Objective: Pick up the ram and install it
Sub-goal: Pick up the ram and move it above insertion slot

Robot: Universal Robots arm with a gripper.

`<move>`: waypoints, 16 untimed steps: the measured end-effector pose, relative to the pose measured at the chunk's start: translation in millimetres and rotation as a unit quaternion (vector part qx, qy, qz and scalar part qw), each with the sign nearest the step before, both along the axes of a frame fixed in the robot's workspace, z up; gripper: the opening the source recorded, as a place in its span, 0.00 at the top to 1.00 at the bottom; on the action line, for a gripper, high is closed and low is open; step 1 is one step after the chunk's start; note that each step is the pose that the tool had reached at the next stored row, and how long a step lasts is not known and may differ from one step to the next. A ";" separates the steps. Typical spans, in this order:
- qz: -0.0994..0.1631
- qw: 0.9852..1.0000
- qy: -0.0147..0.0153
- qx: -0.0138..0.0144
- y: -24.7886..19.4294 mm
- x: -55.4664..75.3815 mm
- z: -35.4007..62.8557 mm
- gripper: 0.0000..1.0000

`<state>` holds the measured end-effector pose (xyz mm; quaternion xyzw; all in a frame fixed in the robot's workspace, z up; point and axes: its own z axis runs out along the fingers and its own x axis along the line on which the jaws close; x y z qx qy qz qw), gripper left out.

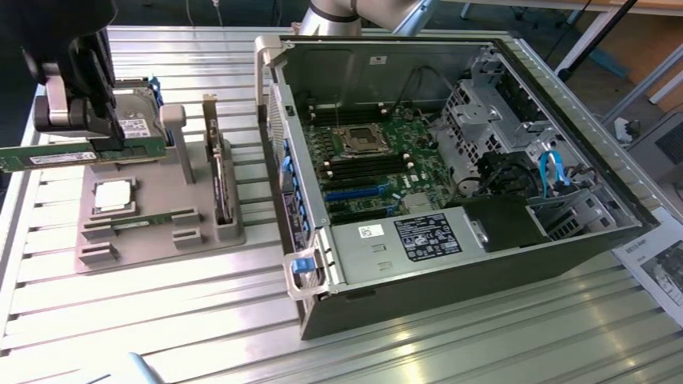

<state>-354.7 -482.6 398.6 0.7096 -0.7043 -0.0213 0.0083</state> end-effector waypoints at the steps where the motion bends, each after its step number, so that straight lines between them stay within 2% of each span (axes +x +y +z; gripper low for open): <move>1: 0.000 1.000 0.000 0.000 0.0 0.3 0.0 0.88; 6: 0.000 1.000 0.000 0.000 -0.1 5.9 0.0 0.88; 16: 0.000 1.000 0.000 0.000 -0.9 35.4 0.0 0.88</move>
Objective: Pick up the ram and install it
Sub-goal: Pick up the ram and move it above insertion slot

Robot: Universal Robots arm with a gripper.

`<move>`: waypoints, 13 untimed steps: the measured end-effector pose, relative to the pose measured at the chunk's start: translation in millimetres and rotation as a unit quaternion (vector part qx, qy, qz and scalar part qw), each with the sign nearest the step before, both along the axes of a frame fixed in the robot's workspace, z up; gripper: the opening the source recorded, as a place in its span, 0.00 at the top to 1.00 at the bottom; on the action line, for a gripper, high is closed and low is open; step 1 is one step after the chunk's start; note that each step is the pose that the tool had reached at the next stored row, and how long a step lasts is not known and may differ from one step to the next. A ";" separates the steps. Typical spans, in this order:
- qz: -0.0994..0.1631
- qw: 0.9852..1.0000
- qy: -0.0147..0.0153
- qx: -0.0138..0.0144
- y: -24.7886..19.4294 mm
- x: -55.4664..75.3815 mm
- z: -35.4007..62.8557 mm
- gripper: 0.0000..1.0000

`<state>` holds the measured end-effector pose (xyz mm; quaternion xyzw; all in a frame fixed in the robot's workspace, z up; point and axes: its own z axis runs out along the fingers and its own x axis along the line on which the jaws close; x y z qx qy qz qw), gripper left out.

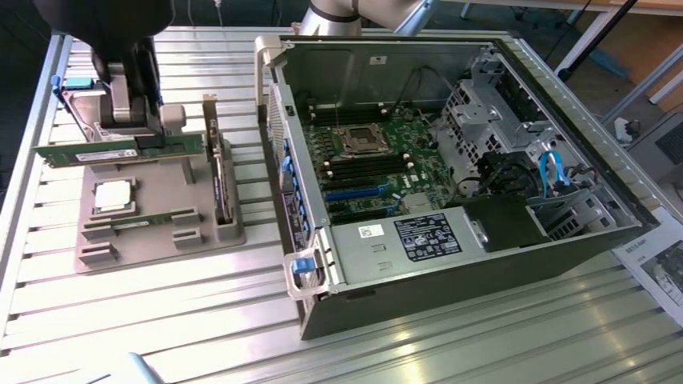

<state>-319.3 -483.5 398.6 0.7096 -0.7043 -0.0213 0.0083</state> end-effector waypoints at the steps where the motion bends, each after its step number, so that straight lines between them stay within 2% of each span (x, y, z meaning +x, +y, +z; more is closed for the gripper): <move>1: 0.000 1.000 0.000 0.000 0.0 2.1 -0.1 0.88; 5: 0.000 1.000 0.000 0.000 -0.3 14.5 0.0 0.88; 13: 0.000 1.000 0.000 0.000 -0.8 30.6 -0.1 0.88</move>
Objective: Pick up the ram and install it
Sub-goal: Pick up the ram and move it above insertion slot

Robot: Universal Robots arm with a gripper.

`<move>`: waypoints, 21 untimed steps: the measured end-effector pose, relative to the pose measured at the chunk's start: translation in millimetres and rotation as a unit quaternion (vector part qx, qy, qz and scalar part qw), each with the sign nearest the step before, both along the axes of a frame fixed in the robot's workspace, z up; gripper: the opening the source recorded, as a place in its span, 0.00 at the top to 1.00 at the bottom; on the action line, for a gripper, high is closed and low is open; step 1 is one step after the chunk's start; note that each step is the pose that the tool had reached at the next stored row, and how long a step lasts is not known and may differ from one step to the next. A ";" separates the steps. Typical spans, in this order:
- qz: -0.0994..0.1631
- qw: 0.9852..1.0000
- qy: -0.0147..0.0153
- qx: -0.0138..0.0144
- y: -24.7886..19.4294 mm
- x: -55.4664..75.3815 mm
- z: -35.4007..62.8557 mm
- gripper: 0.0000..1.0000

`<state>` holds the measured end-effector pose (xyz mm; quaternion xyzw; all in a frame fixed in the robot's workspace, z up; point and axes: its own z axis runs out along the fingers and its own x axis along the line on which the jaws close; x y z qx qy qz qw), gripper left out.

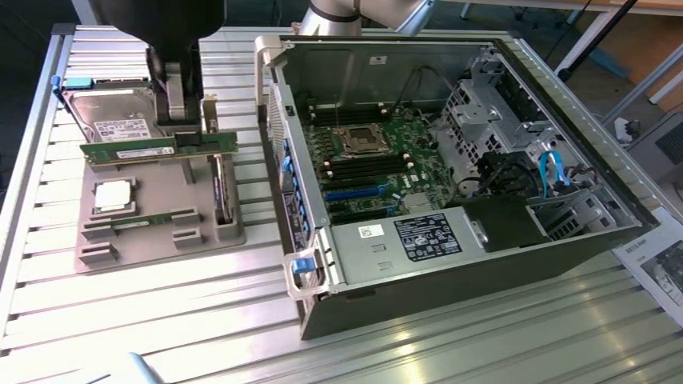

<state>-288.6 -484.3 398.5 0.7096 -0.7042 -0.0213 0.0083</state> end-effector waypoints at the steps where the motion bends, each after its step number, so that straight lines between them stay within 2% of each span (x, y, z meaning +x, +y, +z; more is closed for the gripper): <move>1: 0.000 1.000 0.000 0.000 -0.1 2.0 0.1 0.88; 12: 0.000 1.000 0.000 0.000 -0.8 22.8 0.0 0.88; 21: 0.000 1.000 0.000 0.000 -2.5 61.0 0.0 0.88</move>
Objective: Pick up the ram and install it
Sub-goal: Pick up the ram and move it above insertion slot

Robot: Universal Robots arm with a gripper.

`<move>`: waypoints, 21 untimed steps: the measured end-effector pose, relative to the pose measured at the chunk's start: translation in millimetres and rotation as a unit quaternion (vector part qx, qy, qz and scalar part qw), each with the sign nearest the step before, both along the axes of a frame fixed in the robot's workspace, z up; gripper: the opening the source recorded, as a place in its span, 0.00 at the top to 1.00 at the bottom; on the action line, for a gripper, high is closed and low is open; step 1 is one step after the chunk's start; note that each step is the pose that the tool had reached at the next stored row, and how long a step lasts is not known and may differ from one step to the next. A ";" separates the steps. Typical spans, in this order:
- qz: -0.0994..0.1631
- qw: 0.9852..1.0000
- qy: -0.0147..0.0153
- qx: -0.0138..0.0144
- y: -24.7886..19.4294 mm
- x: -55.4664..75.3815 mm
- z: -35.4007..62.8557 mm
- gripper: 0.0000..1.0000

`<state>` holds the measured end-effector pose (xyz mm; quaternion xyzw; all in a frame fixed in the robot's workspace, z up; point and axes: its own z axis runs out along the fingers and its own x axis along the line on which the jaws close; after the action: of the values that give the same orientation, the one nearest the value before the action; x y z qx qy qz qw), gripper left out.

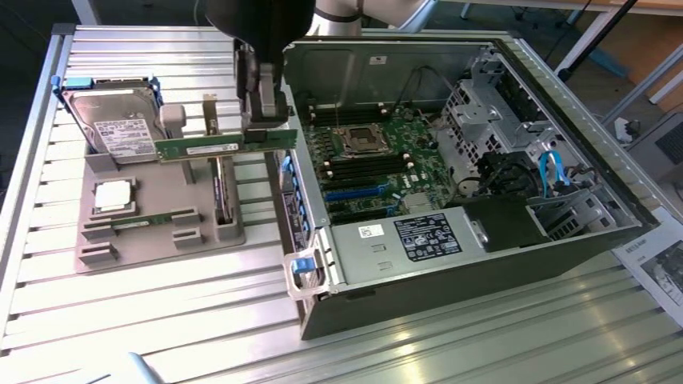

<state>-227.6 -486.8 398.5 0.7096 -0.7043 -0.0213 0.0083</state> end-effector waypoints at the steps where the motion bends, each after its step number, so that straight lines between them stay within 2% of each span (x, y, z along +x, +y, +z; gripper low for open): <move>1: 0.000 1.000 0.000 0.000 -0.1 4.1 0.0 0.88; 15: 0.000 1.000 0.000 0.000 -1.7 49.2 0.0 0.88; 21: 0.000 1.000 0.000 0.000 -2.2 62.1 0.0 0.88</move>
<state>-165.5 -489.0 398.6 0.7096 -0.7043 -0.0213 0.0083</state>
